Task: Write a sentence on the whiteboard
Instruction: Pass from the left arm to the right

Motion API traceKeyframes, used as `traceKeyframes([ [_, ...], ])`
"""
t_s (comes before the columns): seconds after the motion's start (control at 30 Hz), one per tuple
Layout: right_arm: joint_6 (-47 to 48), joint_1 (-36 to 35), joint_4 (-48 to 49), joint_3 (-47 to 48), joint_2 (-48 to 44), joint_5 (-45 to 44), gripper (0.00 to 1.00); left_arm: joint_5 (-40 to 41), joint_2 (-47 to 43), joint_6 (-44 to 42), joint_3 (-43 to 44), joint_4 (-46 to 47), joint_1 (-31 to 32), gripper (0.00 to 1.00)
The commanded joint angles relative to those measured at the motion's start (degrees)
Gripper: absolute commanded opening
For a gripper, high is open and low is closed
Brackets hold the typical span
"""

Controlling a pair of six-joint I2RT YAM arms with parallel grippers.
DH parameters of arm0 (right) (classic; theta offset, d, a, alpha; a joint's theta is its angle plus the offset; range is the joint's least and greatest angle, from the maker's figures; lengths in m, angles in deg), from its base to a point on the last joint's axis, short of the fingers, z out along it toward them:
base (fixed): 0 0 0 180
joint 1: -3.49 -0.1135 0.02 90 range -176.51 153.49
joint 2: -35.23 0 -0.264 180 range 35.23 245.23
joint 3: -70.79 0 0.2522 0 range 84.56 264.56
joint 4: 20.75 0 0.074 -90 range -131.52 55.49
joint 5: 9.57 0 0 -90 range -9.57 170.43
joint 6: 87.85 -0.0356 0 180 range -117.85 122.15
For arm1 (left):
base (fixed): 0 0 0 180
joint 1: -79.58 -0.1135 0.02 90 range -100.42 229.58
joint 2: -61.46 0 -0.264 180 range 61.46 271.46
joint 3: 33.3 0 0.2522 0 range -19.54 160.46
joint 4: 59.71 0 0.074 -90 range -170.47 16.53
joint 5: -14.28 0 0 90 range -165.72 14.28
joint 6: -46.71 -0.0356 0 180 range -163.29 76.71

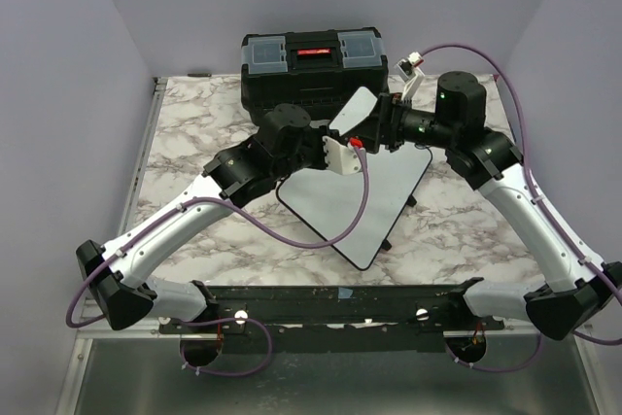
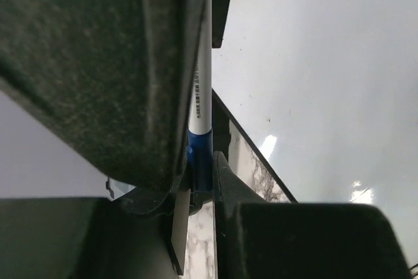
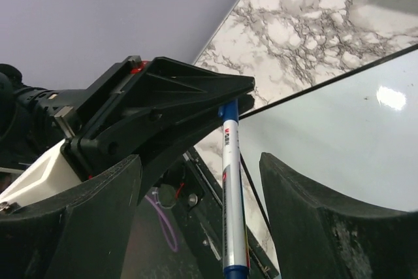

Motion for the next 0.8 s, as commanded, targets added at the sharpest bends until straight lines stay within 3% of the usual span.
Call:
traceKeyframes([
  [0.0,0.7,-0.8,-3.2,-0.4,0.3,-0.8,0.75,5.7,1.1,-2.8,0.2,0.3,0.9,0.0],
  [0.1,0.7,-0.8,-2.6,-1.1,0.5,-0.9,0.72,6.3,0.8,-3.5,-0.6,1.0,1.3,0.0],
  [0.3,0.1,-0.7,-1.0,-1.8,2.3,1.1,0.53,5.9,0.3,-3.7,-1.5,2.3,2.0,0.0],
  [0.5,-0.7,-0.8,0.6,-3.1,3.0,1.8,0.44,5.3,0.3,-3.4,-1.6,2.4,2.3,0.0],
  [0.77,-1.2,-0.8,1.4,-3.6,3.6,1.7,0.41,5.1,0.1,-3.9,-2.3,2.8,2.5,0.0],
])
